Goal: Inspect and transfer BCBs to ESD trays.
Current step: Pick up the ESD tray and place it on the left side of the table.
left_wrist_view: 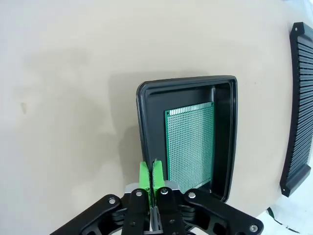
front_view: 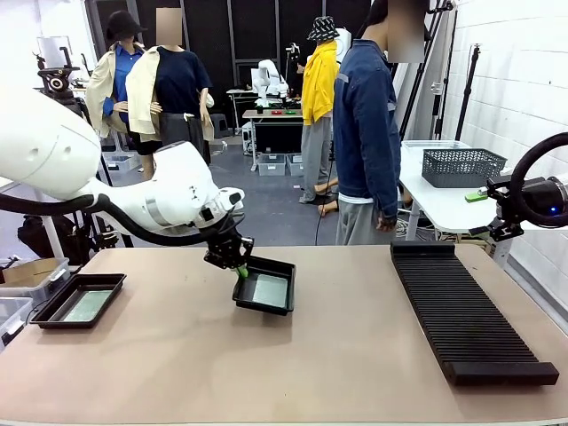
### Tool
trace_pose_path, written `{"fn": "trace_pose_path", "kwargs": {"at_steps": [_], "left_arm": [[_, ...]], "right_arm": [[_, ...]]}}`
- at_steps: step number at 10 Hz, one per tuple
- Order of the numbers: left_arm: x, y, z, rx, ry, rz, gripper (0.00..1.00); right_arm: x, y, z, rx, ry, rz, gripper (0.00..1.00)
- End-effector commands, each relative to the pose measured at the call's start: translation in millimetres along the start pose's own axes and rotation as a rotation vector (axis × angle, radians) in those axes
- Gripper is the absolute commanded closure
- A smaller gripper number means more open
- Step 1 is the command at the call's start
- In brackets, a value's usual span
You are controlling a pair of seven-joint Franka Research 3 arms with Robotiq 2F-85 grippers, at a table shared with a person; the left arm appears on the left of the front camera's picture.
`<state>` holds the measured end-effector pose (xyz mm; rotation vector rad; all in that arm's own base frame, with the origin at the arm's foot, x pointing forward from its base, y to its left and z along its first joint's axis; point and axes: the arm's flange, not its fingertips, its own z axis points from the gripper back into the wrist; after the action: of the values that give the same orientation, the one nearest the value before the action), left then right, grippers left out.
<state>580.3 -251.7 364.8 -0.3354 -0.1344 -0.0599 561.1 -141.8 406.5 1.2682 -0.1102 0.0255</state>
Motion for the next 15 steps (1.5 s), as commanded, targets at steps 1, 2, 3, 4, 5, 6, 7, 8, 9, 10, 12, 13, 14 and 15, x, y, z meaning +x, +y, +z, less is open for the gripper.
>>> {"fn": "trace_pose_path", "kwargs": {"at_steps": [1, 2, 3, 4, 5, 6, 7, 8, 9, 10, 12, 13, 14, 15], "left_arm": [[-12, 20, 17, -0.007, -0.018, -0.012, 1.00], [-13, 33, 24, 0.002, -0.029, -0.007, 1.00], [-14, 47, 27, 0.003, -0.021, -0.003, 1.00], [-14, 61, 30, -0.009, -0.016, 0.012, 1.00], [-16, 74, 32, -0.008, -0.024, 0.021, 1.00], [-17, 87, 32, -0.012, -0.030, 0.033, 1.00], [-19, 102, 33, -0.013, -0.033, 0.056, 1.00], [-18, 112, 39, -0.019, -0.060, 0.070, 1.00], [-18, 124, 45, -0.024, -0.071, 0.072, 1.00], [-17, 138, 54, -0.004, -0.073, 0.063, 1.00], [-19, 167, 71, 0.025, -0.062, 0.056, 1.00], [-20, 180, 73, 0.040, -0.054, 0.062, 1.00], [-20, 189, 70, 0.080, -0.056, 0.061, 1.00], [-20, 199, 71, 0.086, -0.058, 0.055, 1.00]], "right_arm": [[0, 0, 0, 0.000, 0.001, -0.008, 0.00], [0, 0, 0, 0.000, 0.001, -0.008, 0.00], [0, 0, 0, 0.000, 0.001, -0.008, 0.00], [0, 0, 0, 0.000, 0.001, -0.008, 0.00], [0, 0, 0, 0.000, 0.001, -0.008, 0.00], [0, 0, 0, 0.000, 0.001, -0.008, 0.00], [0, 0, 0, 0.000, 0.001, -0.008, 0.00], [0, 0, 0, 0.000, 0.001, -0.008, 0.00], [0, 0, 0, 0.000, 0.001, -0.008, 0.00], [0, 0, 0, 0.000, 0.001, -0.008, 0.00], [0, 0, 0, 0.000, 0.001, -0.008, 0.00], [0, 0, 0, 0.000, 0.001, -0.008, 0.00], [0, 0, 0, 0.000, 0.001, -0.008, 0.00], [0, 0, 0, 0.000, 0.001, -0.008, 0.00]]}}
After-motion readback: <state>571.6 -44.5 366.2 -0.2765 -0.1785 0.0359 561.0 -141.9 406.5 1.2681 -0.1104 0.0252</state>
